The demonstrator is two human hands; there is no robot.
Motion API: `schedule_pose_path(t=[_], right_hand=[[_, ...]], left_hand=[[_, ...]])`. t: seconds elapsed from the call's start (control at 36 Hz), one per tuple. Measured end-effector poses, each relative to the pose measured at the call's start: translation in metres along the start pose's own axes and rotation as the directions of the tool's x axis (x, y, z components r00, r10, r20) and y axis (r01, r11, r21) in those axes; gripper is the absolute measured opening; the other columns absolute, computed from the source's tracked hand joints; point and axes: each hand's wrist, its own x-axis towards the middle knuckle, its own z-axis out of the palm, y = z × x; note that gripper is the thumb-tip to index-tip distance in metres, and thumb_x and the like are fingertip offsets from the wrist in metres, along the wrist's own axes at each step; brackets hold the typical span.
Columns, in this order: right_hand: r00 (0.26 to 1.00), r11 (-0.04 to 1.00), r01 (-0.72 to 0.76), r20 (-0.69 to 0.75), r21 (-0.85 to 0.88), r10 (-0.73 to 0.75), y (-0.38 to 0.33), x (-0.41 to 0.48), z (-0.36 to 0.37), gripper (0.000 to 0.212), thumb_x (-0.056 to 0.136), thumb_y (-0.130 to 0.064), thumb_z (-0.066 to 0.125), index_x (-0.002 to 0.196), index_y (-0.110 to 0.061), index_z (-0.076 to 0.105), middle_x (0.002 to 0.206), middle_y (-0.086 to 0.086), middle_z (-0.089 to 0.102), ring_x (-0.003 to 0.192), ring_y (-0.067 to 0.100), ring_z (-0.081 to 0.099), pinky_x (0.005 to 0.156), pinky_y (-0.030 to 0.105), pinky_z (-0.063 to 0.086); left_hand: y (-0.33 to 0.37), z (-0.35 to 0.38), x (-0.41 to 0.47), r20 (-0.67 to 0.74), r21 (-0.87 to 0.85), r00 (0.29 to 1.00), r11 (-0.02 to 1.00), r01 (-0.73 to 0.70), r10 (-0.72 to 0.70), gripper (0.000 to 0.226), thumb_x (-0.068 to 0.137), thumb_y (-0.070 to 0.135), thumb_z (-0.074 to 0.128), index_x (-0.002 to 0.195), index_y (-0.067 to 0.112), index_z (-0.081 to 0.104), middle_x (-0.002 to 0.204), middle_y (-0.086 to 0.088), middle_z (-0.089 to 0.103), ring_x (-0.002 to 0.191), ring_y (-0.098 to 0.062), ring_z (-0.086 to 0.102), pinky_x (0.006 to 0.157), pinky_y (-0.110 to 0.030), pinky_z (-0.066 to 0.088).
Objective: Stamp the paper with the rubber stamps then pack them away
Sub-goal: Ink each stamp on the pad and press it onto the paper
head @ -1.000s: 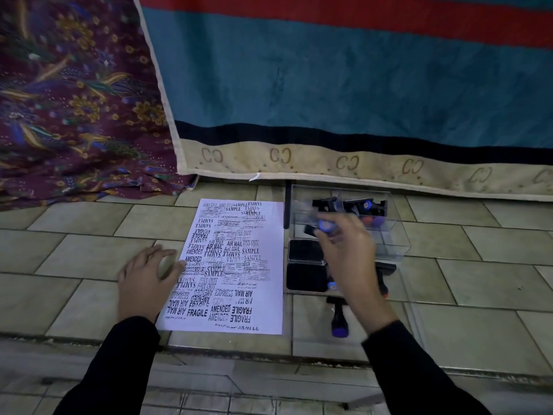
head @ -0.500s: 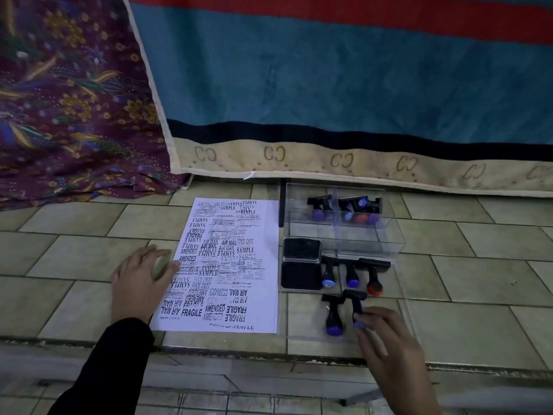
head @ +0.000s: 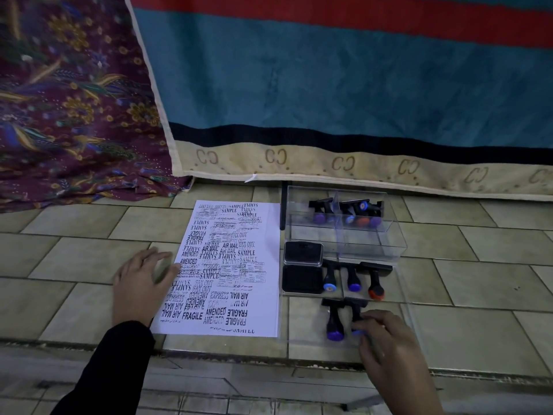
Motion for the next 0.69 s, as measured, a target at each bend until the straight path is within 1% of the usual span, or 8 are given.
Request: schedule_pose_path(t=[0.08, 0.19, 0.28, 0.36, 0.42, 0.53, 0.64, 0.69], right_hand=[[0.999, 0.997, -0.037, -0.038, 0.065, 0.039, -0.008, 0.011, -0.009, 0.032, 0.065, 0.008, 0.073, 0.086, -0.015, 0.066, 0.092, 0.0, 0.062, 0.083, 0.021, 0.061, 0.075, 0.027, 0.043], [0.994, 0.988, -0.056, -0.083, 0.147, 0.069, -0.02, 0.057, -0.014, 0.021, 0.081, -0.002, 0.063, 0.095, -0.017, 0.062, 0.091, -0.008, 0.055, 0.082, 0.011, 0.056, 0.071, 0.023, 0.048], [0.997, 0.988, -0.059, -0.038, 0.143, 0.065, -0.023, 0.111, -0.004, 0.016, 0.088, -0.007, 0.058, 0.101, -0.013, 0.063, 0.1, -0.003, 0.057, 0.09, 0.014, 0.058, 0.079, 0.025, 0.05], [0.997, 0.993, -0.076, 0.036, 0.091, 0.073, -0.022, 0.167, 0.014, 0.02, 0.09, -0.008, 0.057, 0.108, -0.009, 0.063, 0.106, 0.006, 0.061, 0.096, 0.018, 0.058, 0.081, 0.024, 0.047], [0.986, 0.988, -0.142, 0.094, 0.054, 0.137, -0.021, 0.199, 0.027, 0.02, 0.091, -0.012, 0.056, 0.11, -0.009, 0.064, 0.105, 0.01, 0.065, 0.095, 0.022, 0.06, 0.081, 0.03, 0.05], [0.96, 0.97, -0.214, 0.156, -0.116, 0.231, -0.017, 0.238, 0.047, 0.015, 0.09, -0.021, 0.056, 0.094, -0.008, 0.063, 0.089, 0.011, 0.065, 0.083, 0.028, 0.062, 0.065, 0.031, 0.046], [0.917, 0.927, -0.307, 0.195, -0.216, 0.349, -0.017, 0.255, 0.058, 0.021, 0.088, -0.027, 0.058, 0.093, -0.007, 0.059, 0.084, 0.009, 0.057, 0.087, 0.031, 0.061, 0.065, 0.032, 0.043], [0.899, 0.905, -0.323, 0.209, -0.277, 0.385, -0.019, 0.259, 0.06, 0.021, 0.087, -0.028, 0.06, 0.094, -0.008, 0.059, 0.089, 0.01, 0.062, 0.087, 0.031, 0.062, 0.066, 0.032, 0.044]], left_hand=[[0.002, 0.0, 0.0, 0.001, -0.006, 1.0, 1.0, 0.002, -0.002, 0.047, 0.079, 0.057, 0.05, 0.112, 0.028, 0.068, 0.133, -0.001, 0.057, 0.124, -0.027, 0.049, 0.107, -0.047, 0.029], [0.004, -0.002, 0.0, -0.003, -0.004, 1.0, 1.0, 0.002, -0.002, 0.048, 0.079, 0.056, 0.051, 0.112, 0.026, 0.069, 0.132, -0.002, 0.057, 0.124, -0.026, 0.049, 0.107, -0.047, 0.03], [0.003, -0.002, 0.0, 0.004, -0.001, 1.0, 1.0, -0.003, 0.003, 0.048, 0.079, 0.056, 0.052, 0.112, 0.026, 0.069, 0.132, -0.003, 0.057, 0.124, -0.027, 0.049, 0.107, -0.047, 0.029], [0.003, -0.002, -0.001, 0.002, 0.004, 1.0, 1.0, -0.005, 0.005, 0.048, 0.079, 0.056, 0.052, 0.111, 0.026, 0.069, 0.132, -0.003, 0.058, 0.124, -0.026, 0.049, 0.107, -0.046, 0.029], [0.003, -0.002, -0.001, 0.001, -0.002, 1.0, 1.0, -0.001, 0.001, 0.048, 0.079, 0.057, 0.052, 0.111, 0.026, 0.069, 0.132, -0.002, 0.058, 0.124, -0.026, 0.048, 0.107, -0.046, 0.029], [0.004, -0.003, 0.0, -0.002, -0.003, 1.0, 1.0, 0.005, -0.005, 0.047, 0.078, 0.057, 0.052, 0.11, 0.027, 0.069, 0.131, -0.001, 0.058, 0.124, -0.026, 0.049, 0.107, -0.046, 0.029], [0.006, -0.004, 0.0, -0.001, -0.004, 1.0, 1.0, 0.008, -0.008, 0.047, 0.078, 0.055, 0.053, 0.111, 0.026, 0.07, 0.132, -0.001, 0.058, 0.124, -0.026, 0.049, 0.108, -0.046, 0.029], [0.006, -0.004, 0.0, -0.003, -0.003, 1.0, 1.0, 0.009, -0.009, 0.047, 0.079, 0.055, 0.053, 0.111, 0.026, 0.07, 0.132, -0.001, 0.058, 0.125, -0.026, 0.049, 0.108, -0.046, 0.028]])
